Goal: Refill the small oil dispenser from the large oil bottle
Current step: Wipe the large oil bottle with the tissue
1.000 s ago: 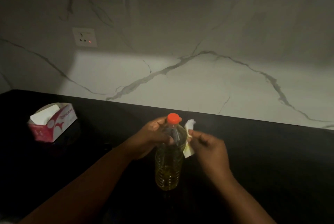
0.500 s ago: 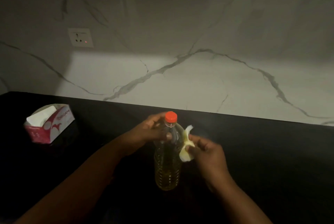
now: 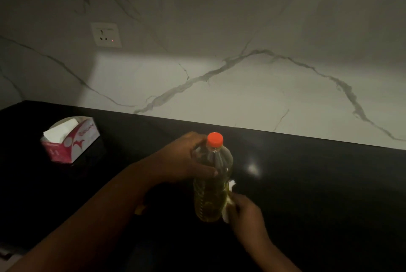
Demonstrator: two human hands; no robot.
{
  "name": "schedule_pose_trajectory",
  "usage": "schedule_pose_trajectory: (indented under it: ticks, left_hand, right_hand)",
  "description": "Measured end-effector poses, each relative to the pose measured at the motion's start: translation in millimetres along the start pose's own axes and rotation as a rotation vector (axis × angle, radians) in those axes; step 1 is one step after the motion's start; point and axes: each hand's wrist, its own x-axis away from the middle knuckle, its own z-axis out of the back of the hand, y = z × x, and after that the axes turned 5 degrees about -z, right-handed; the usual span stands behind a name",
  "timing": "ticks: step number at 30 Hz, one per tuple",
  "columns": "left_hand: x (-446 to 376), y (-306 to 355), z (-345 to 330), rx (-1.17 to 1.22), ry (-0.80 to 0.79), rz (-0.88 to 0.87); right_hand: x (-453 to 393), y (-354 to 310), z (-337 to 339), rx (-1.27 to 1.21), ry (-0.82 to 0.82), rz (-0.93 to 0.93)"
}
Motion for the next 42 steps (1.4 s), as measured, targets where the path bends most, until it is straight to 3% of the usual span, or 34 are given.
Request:
schedule_pose_trajectory:
  ticks: [3,6,9,11,14,18,22,25,28,30,32,34,37,42]
  left_hand:
    - [-4,-3,13,0.044,-0.176,0.058]
    - [-3,1,21,0.094,-0.229,0.061]
    - [0,7,12,0.032,-0.143,0.004]
    - [1,3,5,0.0,-0.028,-0.032]
    - [0,-4,0,-0.044,0.059,-0.049]
    - [-1,-12,3,-0.067,0.019,-0.051]
    - [-2,-17,6,0.054,-0.054,-0.054]
    - [0,-21,6,0.228,-0.116,-0.024]
    - [0,-20,1,0.162,-0.028,0.008]
    - [0,-17,0,0.081,0.09,0.023]
    - [1,-14,0,0.089,0.183,-0.009]
    - [2,-11,1,0.108,0.199,0.005]
    - [3,-9,2,0.102,0.108,0.065]
    - [5,-18,7,0.326,0.013,0.046]
  right_hand:
    - [-10,17,-9,0.131,-0.131,-0.131]
    - [-21,-3,4,-0.037,-0.079,-0.182]
    - [-20,-56,40,-0.384,0.029,-0.142]
    - [-15,-91,65,-0.479,0.048,-0.021]
    - [-12,-115,76,-0.468,0.058,0.147]
    - [-9,-92,50,-0.255,0.175,0.198]
    - [4,-42,10,-0.19,0.126,0.091]
    - [7,-6,-9,0.026,-0.076,-0.12]
    - [-2,7,-8,0.155,-0.113,-0.199]
    - [-10,-6,1,0.013,-0.095,-0.23]
    - [-16,-33,19,-0.292,-0.027,-0.235]
    - [-18,-69,41,-0.476,0.038,-0.144]
    - [-16,-108,62,-0.527,0.057,0.101]
    - [-8,-89,35,-0.229,0.263,0.32]
